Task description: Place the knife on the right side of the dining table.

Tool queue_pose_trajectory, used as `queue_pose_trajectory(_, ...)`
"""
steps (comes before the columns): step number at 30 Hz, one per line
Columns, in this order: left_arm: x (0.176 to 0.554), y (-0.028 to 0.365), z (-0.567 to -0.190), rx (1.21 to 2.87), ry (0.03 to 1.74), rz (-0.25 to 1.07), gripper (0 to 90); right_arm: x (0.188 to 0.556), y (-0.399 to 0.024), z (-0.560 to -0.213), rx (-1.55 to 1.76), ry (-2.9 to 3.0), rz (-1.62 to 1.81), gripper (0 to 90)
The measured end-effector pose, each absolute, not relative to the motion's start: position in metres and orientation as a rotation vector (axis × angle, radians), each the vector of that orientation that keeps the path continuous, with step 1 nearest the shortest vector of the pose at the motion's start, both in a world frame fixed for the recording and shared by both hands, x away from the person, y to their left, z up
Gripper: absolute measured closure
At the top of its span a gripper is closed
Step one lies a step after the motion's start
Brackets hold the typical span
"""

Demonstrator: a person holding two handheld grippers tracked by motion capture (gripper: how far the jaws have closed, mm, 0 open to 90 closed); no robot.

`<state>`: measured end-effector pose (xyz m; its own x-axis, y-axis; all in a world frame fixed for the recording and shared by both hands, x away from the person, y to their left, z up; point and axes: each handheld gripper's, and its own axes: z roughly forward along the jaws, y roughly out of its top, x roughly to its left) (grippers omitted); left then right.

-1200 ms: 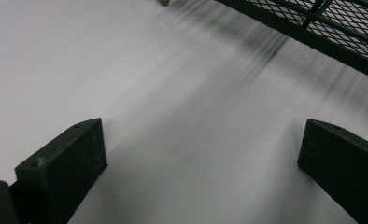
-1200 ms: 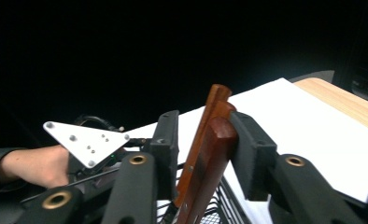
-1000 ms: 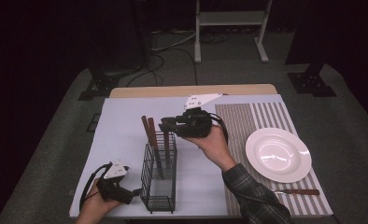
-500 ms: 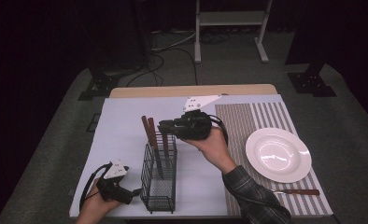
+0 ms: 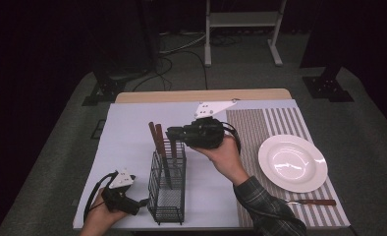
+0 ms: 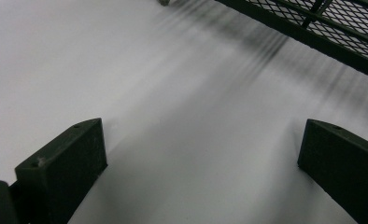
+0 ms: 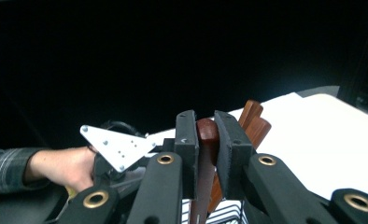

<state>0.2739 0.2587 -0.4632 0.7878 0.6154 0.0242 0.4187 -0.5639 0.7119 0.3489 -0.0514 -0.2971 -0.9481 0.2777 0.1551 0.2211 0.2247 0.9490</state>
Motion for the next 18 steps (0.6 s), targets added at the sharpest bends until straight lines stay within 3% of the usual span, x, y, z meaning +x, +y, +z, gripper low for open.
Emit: queue_pose_trajectory(18, 0.274, 0.259, -0.463, 2.251, 0.764, 0.349, 0.0, 0.347, -0.063, -0.264, 0.469, 2.333, 1.876, 80.0)
